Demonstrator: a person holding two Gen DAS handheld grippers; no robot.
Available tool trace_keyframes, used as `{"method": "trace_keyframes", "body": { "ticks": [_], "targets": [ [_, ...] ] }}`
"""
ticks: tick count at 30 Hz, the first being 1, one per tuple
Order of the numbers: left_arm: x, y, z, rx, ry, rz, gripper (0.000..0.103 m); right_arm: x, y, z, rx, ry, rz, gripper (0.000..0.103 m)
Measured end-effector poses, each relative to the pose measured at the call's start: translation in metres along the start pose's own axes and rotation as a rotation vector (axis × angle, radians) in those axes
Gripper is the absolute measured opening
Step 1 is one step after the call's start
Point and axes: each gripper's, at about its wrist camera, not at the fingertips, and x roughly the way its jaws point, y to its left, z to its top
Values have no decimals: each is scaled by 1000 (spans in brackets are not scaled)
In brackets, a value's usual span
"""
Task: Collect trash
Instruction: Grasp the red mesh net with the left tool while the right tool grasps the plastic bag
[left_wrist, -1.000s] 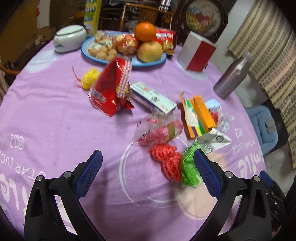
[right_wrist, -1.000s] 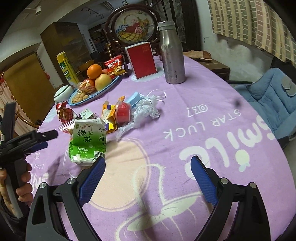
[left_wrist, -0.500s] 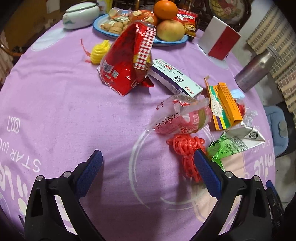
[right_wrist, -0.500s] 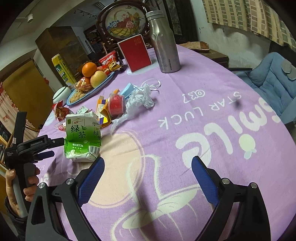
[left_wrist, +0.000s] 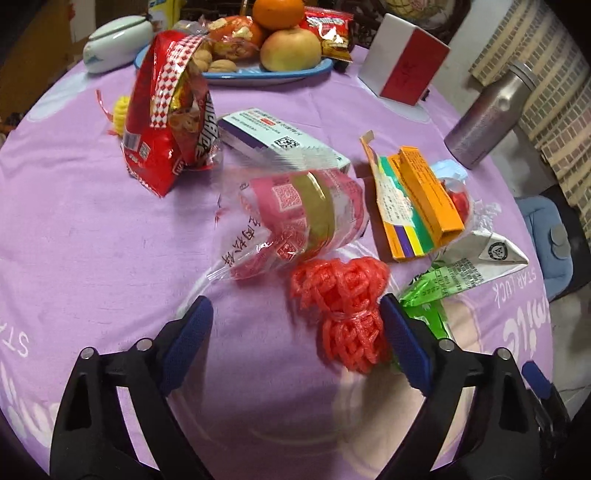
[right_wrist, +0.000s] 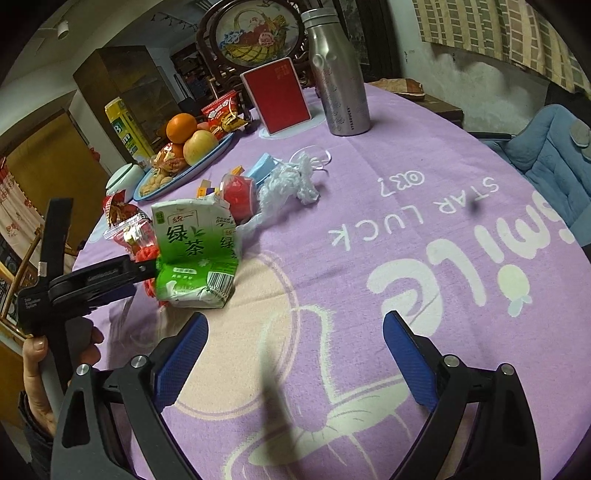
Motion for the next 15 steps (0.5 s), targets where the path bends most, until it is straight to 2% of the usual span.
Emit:
{"method": "trace_keyframes", "body": {
  "ticks": [1,3,4,6,10,15],
  "targets": [
    [-1,-3,0,19,-10,-2,71,1,1,0,-3,1,1,94],
    [-2,-9,-2,42,-3,-47,36,1,2,0,-5,2,1,94],
    [-5,-10,-3,40,2,-68,33,1,3,0,-5,2,1,94],
    [-13,-10,-5,45,-11,-37,30,1,4,1,-7,2,-3,94],
    [-44,5,-5,-13,-58,-80,30,-4,0,4,-12,-8,-20,94],
    [-71,16,-4,-35,-130,-66,30,3,-4,26,-25,-11,-65,95]
  ]
}}
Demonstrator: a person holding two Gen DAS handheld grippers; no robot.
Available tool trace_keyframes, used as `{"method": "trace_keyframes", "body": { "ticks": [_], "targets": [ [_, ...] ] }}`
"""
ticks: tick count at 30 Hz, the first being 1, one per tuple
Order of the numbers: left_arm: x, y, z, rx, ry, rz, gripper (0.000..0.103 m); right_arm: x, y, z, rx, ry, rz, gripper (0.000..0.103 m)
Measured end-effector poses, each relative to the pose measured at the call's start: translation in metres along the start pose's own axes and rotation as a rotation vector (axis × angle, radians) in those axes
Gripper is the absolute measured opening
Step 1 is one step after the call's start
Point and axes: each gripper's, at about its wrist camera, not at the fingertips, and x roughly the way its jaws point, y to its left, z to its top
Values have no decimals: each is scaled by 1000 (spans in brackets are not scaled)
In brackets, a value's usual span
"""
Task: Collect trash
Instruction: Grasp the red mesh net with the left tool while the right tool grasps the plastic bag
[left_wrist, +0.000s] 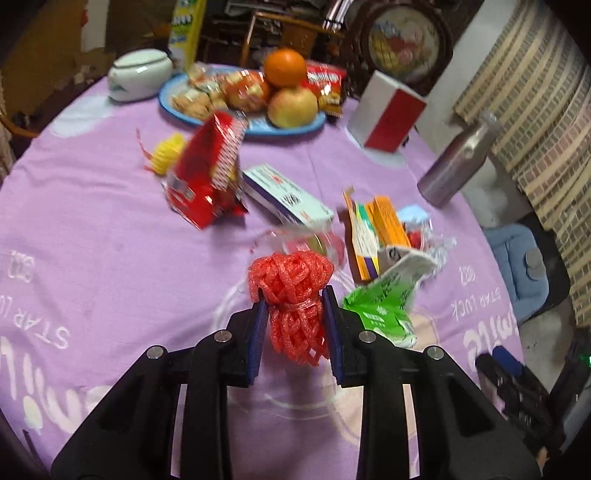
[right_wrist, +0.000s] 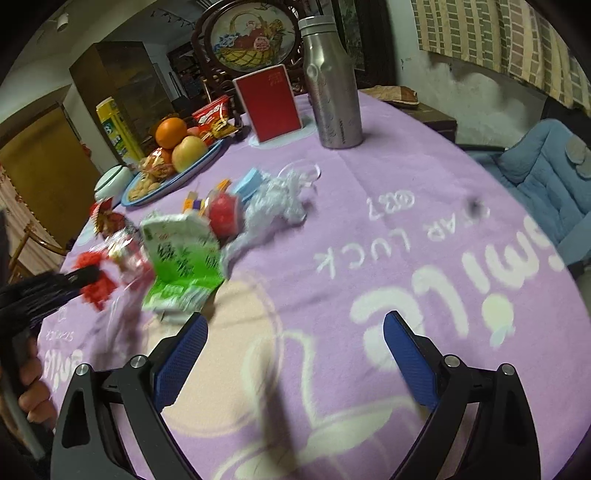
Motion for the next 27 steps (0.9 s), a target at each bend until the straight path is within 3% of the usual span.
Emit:
{"method": "trace_keyframes", "body": {
  "ticks": [8,12,17,19,20,21,22,23,27],
  "targets": [
    [1,-4,0,23,0,21,30,49,11,62,-29,23,-55,94],
    [9,0,0,16,13,37,30,84,25,77,-62,68,-65,79],
    [15,3,1,2,32,38,30,118,32,83,-49,130,-58,70],
    [14,1,0,11,30,36,30,123,32,83,-26,135,-35,60],
    [14,0,0,14,28,37,31,123,32,84,-21,126,-38,44],
    [13,-1,0,16,27,36,30,123,31,85,-16,131,-20,17],
    [12,-1,0,19,26,32,30,122,30,84,-2,142,14,8],
    [12,-1,0,20,26,29,30,120,27,84,26,146,56,8],
    [10,-3,-1,21,23,6,30,93,20,78,34,97,67,8]
  ]
}}
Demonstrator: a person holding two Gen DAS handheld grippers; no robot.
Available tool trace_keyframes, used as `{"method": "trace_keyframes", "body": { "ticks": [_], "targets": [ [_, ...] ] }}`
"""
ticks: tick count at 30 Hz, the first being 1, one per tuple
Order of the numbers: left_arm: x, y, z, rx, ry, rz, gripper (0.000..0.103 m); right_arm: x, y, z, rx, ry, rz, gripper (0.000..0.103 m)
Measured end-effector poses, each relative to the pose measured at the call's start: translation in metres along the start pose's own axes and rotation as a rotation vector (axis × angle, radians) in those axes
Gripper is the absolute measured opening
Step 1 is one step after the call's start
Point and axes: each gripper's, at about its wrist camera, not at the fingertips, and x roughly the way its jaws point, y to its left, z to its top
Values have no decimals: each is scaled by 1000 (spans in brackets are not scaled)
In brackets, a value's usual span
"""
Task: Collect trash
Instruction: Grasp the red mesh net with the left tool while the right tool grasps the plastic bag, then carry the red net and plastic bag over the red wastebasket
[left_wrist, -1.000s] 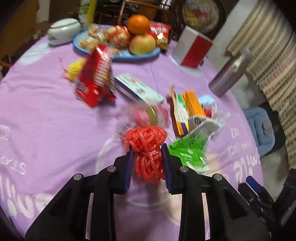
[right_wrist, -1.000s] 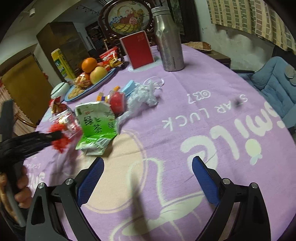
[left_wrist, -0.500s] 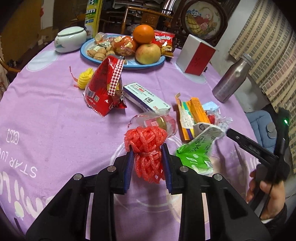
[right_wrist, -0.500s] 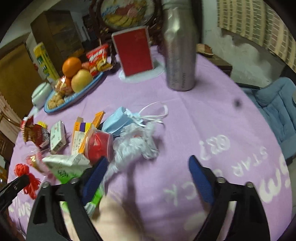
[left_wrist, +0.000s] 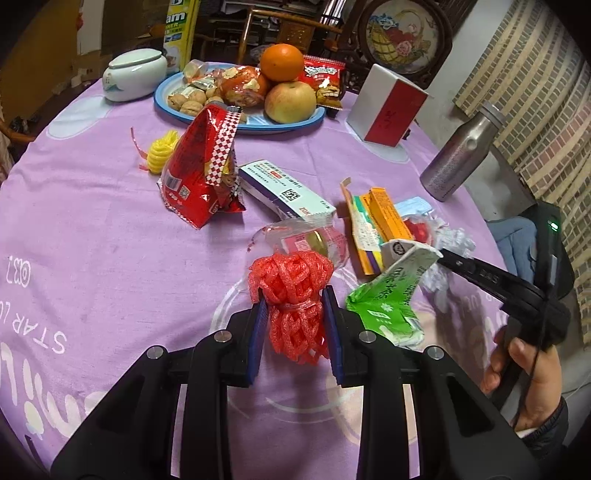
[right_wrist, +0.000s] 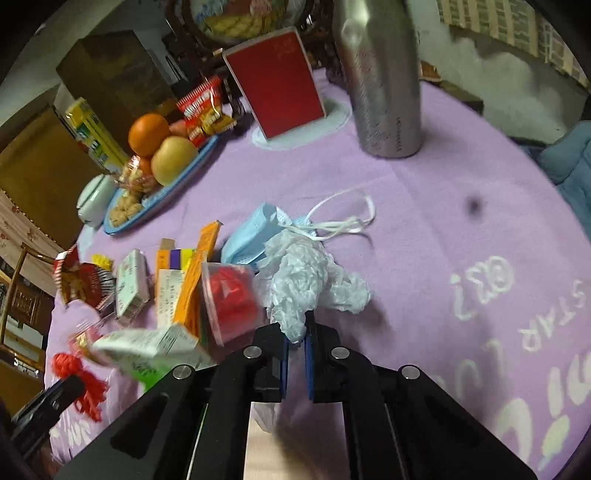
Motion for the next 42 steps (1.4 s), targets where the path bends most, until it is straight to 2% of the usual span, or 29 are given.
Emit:
{"method": "trace_keyframes", "body": {
  "ticks": [4,9,16,21,23,28,32,36,40,42],
  "targets": [
    [-8,-7,-2,19,-20,-23,30,-36,-11,-13,7,-42,-4,8],
    [-19,-27,-11,80,-41,-62,30,-78,-18,-45,-45,-67,-77,8],
    [-30,-80,-44,246,-53,-91,30,-124,-28,-101,-116,-96,-198,8],
    [-44,-115,-74,361,-65,-93,30,-149,-27,-139,-162,-126,-226,8],
    [-52,-124,-84,383,-60,-125,30,-160,-28,-153,-162,-139,-210,8],
    [-67,-146,-108,445,-38,-214,30,-188,-36,-180,-124,-189,-161,8],
    [-76,-171,-130,520,-8,-298,30,-214,-59,-209,-69,-220,-149,8],
    [-79,-201,-158,632,-11,-325,30,-242,-96,-241,8,-236,-172,8],
    [-75,-239,-185,717,40,-414,30,-269,-135,-274,84,-256,-226,8],
    [-73,-258,-201,771,53,-433,30,-284,-158,-297,130,-261,-256,8]
  ]
}}
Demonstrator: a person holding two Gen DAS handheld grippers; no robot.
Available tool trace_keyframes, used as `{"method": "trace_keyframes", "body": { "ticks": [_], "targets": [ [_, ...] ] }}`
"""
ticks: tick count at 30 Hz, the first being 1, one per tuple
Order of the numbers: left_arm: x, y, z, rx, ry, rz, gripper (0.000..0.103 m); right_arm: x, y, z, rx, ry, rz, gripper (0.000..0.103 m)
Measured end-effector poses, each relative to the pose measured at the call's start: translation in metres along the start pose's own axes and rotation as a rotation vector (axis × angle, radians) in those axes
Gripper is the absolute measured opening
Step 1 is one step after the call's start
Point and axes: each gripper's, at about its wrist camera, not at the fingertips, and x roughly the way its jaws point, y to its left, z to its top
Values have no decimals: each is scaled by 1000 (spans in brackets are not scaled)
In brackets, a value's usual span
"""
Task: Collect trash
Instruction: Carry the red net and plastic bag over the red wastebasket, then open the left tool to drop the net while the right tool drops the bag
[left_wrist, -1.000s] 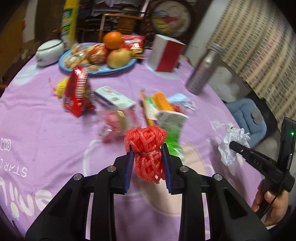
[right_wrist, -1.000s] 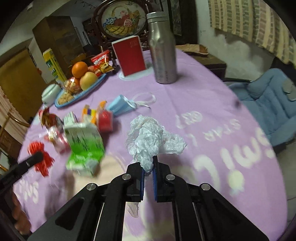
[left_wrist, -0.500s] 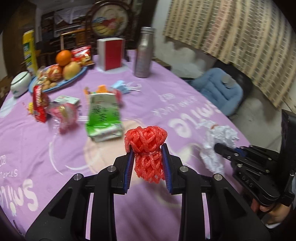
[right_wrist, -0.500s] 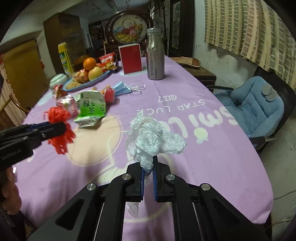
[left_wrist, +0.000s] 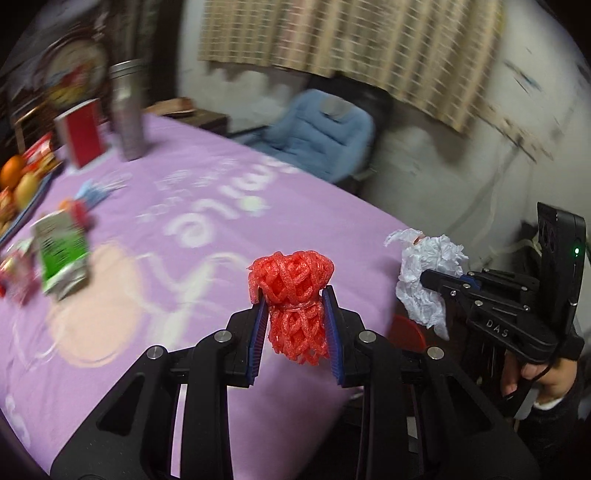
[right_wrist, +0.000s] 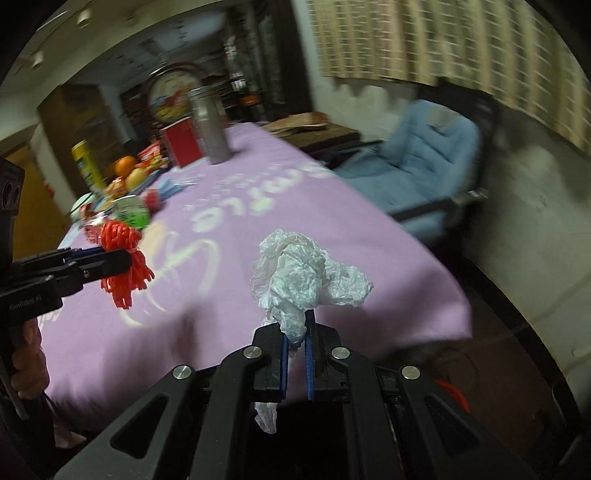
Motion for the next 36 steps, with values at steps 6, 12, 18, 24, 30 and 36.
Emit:
{"method": "trace_keyframes", "body": {
  "ticks": [6,12,18,24,30,36],
  "targets": [
    [48,-84,6,174,87,-101,30,-14,-88,-47,158,29,-109,8],
    [95,-160,-4,300,178,-239,30,9,-164,-99,315,122,-165,8],
    [183,-220,-45,439,352,-249,30,69,-222,-159,486,243,-134,10],
    [277,-247,-87,424,541,-238,30,131,-263,-222,711,352,-79,9],
    [337,-254,-110,442,633,-184,30,155,-278,-245,797,387,-79,10],
    [354,-262,-116,459,647,-169,33,159,-287,-247,800,388,-89,10]
  ]
}}
